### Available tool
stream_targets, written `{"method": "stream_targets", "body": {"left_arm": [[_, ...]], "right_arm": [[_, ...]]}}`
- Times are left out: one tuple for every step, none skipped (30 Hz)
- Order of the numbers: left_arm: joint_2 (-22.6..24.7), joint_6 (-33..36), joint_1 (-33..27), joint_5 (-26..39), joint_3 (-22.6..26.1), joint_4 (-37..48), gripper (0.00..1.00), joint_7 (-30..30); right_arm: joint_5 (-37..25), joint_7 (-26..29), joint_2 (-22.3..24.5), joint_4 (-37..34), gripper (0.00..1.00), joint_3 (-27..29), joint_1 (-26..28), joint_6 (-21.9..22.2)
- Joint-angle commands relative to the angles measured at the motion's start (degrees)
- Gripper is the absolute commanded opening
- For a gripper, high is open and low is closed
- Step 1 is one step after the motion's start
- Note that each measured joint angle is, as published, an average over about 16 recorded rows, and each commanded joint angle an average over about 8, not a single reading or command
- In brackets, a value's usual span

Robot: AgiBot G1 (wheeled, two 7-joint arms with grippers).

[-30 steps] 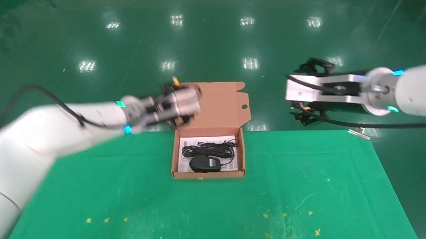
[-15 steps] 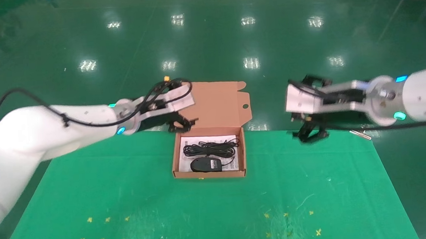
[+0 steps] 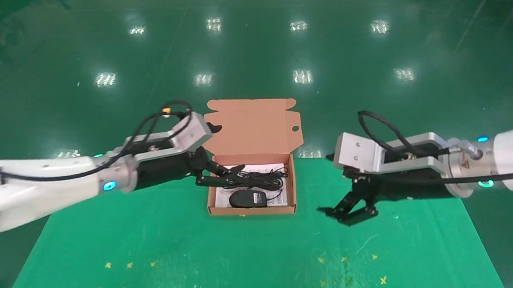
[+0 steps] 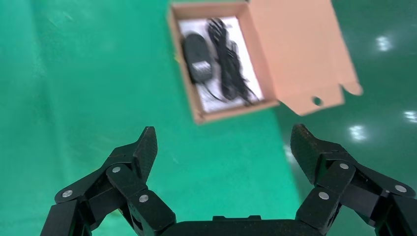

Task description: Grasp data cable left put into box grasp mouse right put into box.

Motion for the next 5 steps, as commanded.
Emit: {"method": "stream_targets", "body": {"left_arm": [[-2.3,3.1,1.9,-3.0,-2.1,-2.5,1.0,-1.1],[-3.2,4.1,2.5,-4.1,-2.8,-3.4,1.0,-1.5],[-3.6,4.7,2.9,-4.6,-3.2,-3.8,1.0,-1.7],[-4.0,5.2,3.2,-5.1,-3.6,-4.2,1.0,-1.9],[-4.4,5.7,3.5,-5.6,-3.9,-4.7,1.0,-2.0]], "right_arm": [[3.6,-1.6,0.5,-0.2,1.0,4.2,-3.1,-2.6],[4.9,-2.2,0.7,-0.3,1.0,5.7,-4.2,-3.5],[5.6,-2.5,0.8,-0.3,1.0,6.5,-4.7,-4.0],[6.2,-2.8,0.9,-0.4,1.0,7.2,-5.2,-4.4],[6.9,-3.0,1.0,-0.4,1.0,8.0,-5.8,-4.9]]}}
